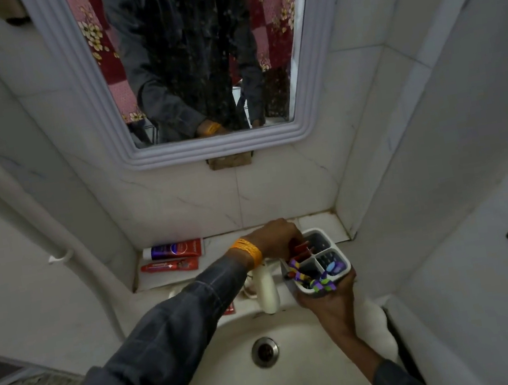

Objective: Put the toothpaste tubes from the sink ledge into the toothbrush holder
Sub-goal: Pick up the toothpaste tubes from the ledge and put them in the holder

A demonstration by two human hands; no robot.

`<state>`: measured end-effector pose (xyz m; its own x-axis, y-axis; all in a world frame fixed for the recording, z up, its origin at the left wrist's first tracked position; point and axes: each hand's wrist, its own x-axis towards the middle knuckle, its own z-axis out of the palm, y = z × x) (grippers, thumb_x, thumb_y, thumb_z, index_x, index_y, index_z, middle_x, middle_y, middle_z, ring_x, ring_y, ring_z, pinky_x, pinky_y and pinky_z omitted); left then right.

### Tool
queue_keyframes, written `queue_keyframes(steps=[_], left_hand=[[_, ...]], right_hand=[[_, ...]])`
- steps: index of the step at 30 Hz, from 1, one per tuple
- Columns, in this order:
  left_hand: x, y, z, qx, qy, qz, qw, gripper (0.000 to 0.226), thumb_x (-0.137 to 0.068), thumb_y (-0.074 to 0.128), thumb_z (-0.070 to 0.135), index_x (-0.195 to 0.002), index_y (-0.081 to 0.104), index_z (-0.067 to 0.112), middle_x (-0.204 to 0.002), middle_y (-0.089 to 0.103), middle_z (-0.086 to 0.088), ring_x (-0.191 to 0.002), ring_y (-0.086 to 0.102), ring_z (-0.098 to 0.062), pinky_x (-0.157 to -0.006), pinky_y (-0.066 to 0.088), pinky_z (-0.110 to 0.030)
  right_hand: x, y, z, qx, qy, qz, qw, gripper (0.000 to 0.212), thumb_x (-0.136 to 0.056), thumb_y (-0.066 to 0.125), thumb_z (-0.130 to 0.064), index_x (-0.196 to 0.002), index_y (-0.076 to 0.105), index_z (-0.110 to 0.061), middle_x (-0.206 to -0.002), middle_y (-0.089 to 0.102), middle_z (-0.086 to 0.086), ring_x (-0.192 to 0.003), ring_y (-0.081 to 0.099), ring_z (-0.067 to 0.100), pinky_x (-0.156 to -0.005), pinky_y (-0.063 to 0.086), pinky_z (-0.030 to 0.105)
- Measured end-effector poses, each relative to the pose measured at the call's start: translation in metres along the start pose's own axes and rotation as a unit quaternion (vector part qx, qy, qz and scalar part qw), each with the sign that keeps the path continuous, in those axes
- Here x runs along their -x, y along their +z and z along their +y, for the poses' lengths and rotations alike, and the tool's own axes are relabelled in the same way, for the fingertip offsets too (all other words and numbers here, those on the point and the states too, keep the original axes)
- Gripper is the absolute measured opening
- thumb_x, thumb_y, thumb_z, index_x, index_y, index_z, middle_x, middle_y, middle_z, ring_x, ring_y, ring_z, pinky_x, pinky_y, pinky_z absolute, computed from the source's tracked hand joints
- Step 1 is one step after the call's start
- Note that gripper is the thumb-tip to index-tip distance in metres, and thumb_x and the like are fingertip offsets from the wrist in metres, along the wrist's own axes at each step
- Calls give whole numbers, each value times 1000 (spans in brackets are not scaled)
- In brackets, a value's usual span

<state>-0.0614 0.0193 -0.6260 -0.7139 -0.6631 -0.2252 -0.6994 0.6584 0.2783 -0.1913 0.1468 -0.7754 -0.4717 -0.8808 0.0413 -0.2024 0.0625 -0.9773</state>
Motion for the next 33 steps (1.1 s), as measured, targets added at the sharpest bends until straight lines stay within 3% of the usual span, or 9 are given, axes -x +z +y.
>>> queue_keyframes(steps=[5,7,10,16,20,23,27,30,33], left_hand=[[-1,3,-2,13,-3,-5,1000,26,-85,66,11,-110,72,10,-107,73,-14,-96,68,-30,-80,52,-32],[3,-5,-6,85,1,10,996,31,-82,66,9,-113,71,12,-112,72,-10,-94,68,-26,-73,51,-21],[10,-17,-17,194,3,30,980,24,-84,66,13,-106,75,13,-104,75,-6,-74,66,-11,-59,46,0],[7,-5,-12,86,5,39,996,12,-82,69,15,-88,78,13,-87,78,-6,-73,68,-20,-68,45,-21],[5,-10,-9,147,-9,101,984,11,-80,69,24,-82,70,13,-82,74,-5,-70,65,-20,-63,49,-27],[0,-17,-5,127,20,116,985,14,-82,70,30,-89,70,17,-86,75,-2,-70,64,-15,-70,53,-29],[-9,-14,3,61,48,94,993,11,-86,69,20,-86,76,12,-85,76,-6,-69,61,-16,-77,57,-37],[-7,-9,-1,10,26,43,999,13,-87,64,12,-89,76,7,-90,76,-13,-83,67,-27,-77,54,-32],[-3,-2,-10,-15,8,35,999,15,-87,62,12,-82,74,5,-87,74,-16,-78,63,-31,-75,52,-33]], right_hand=[[-1,-2,-2,-9,-8,-5,1000,117,-51,107,-4,-145,39,-12,-137,65,14,-123,70,25,-95,59,15],[-2,-3,-3,-8,-13,-11,1000,116,-51,107,-5,-146,41,-14,-137,66,12,-124,70,24,-100,62,31],[-2,-3,-4,-5,-21,-6,1000,114,-52,108,-6,-146,44,-9,-136,68,10,-122,72,22,-100,62,32],[-4,-1,-4,-3,-13,-3,1000,109,-50,109,-14,-141,48,-15,-131,72,7,-119,74,20,-99,63,37],[-3,-4,-4,-4,-10,-6,1000,112,-51,109,-14,-144,47,-12,-135,69,10,-121,72,22,-100,63,43],[-5,-2,-8,0,-19,-10,1000,115,-51,109,-18,-146,45,-14,-138,67,9,-125,70,22,-102,62,36],[-2,-3,-10,8,-24,-10,1000,115,-51,108,-16,-145,42,-13,-137,66,9,-124,69,18,-98,58,15],[-1,-6,-9,7,-20,-11,1000,113,-52,108,-12,-144,44,-12,-135,67,9,-122,70,16,-101,61,32],[-3,-7,-11,1,-20,-6,1000,112,-51,109,-12,-144,46,-12,-136,68,9,-123,71,20,-101,63,41]])
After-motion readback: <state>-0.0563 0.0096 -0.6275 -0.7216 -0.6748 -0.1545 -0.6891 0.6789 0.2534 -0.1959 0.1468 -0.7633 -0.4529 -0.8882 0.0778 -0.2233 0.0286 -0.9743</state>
